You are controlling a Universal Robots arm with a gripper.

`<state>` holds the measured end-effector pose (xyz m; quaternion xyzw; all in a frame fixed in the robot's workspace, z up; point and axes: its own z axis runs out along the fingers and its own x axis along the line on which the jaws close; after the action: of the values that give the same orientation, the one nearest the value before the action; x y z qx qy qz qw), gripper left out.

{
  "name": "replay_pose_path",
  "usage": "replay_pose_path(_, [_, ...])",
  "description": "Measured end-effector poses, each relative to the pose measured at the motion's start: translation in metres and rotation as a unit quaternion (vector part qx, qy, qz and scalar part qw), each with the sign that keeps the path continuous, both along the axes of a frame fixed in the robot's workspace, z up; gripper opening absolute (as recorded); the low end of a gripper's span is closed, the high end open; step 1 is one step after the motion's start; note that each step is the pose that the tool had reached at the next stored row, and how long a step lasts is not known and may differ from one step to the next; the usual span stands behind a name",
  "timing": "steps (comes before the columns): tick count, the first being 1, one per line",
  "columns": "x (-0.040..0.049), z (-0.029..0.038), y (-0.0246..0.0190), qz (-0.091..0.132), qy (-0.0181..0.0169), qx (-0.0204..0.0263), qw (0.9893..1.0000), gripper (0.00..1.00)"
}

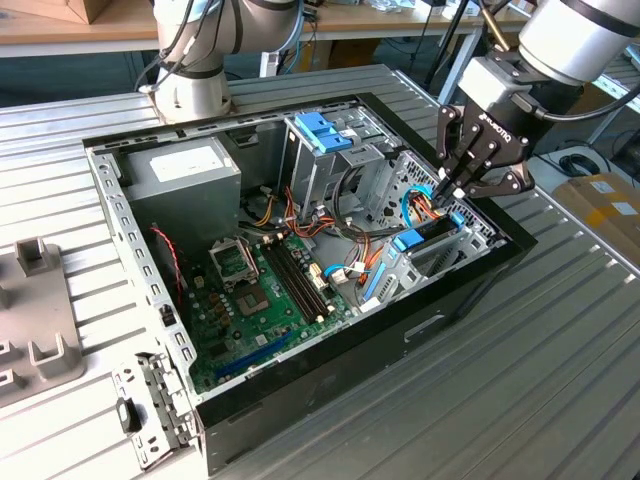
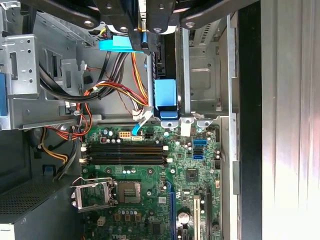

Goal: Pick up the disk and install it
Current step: 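Insert the second disk wire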

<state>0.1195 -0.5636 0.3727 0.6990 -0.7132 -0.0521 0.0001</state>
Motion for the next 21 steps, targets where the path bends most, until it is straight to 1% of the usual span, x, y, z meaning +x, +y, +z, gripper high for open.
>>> replay_pose_path(4, [0.0, -0.0004, -0.0014, 0.0, 0.0, -0.0001, 1.0, 0.16])
replay_pose_path(8, [0.0, -0.0029, -0.0025, 0.0, 0.0, 0.0006, 1.0, 0.16])
replay_pose_path(12, [0.0, -0.0069, -0.005, 0.0, 0.0, 0.004, 1.0, 0.16])
replay_pose_path(13, [0.0, -0.0074, -0.0053, 0.0, 0.0, 0.0057, 1.0, 0.16])
replay_pose_path(15, [0.0, -0.0083, -0.0063, 0.0, 0.0, 0.016, 0.9999, 0.16])
replay_pose_path(18, [0.0, -0.0085, -0.0072, 0.0, 0.0, 0.0291, 0.9996, 0.16])
replay_pose_path(19, [0.0, -0.0087, -0.0078, 0.0, 0.0, 0.0321, 0.9995, 0.16])
replay_pose_path(21, [0.0, -0.009, -0.0109, 0.0, 0.0, 0.0331, 0.9995, 0.16])
